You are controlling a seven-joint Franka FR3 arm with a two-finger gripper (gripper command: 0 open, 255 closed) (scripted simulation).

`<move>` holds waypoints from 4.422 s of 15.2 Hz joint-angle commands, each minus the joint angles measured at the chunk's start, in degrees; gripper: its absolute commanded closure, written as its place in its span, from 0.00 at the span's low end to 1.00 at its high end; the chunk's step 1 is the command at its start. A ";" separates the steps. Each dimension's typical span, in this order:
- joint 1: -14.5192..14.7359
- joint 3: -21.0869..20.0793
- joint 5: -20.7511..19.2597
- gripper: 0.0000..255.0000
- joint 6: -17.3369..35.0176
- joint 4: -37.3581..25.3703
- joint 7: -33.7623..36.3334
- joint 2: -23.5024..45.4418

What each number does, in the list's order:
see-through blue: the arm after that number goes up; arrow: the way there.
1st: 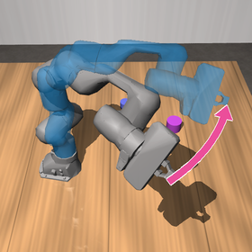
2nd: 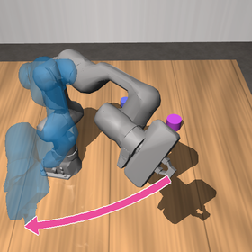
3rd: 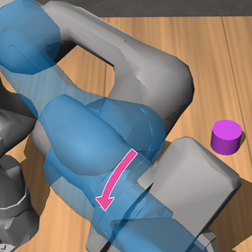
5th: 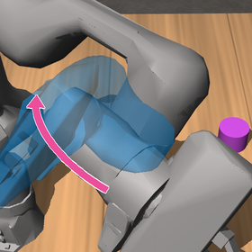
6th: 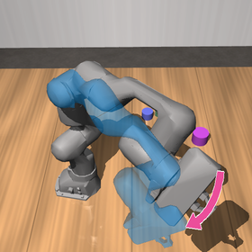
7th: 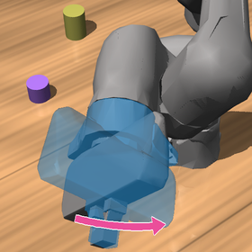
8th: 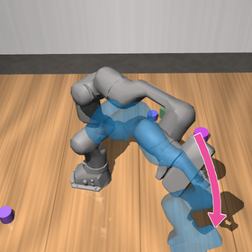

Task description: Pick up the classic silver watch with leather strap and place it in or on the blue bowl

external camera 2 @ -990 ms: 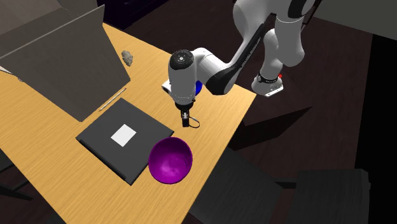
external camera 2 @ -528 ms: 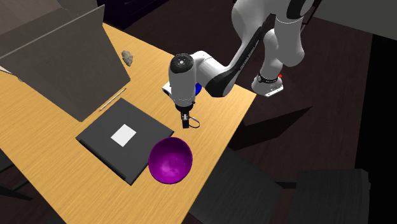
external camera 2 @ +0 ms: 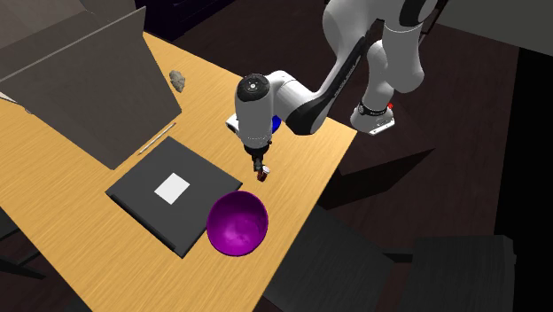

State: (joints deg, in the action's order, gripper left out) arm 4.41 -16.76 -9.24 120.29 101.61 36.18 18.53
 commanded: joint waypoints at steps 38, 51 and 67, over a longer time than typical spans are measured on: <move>15.22 3.11 -16.08 0.00 -23.49 -20.24 23.12 11.46; 1.63 1.01 23.74 0.00 22.65 26.77 24.57 -17.72; 1.76 0.91 23.56 1.00 23.75 26.84 24.70 -16.69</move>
State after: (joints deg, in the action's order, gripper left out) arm 6.17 -15.85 14.33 144.04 128.44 60.88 1.83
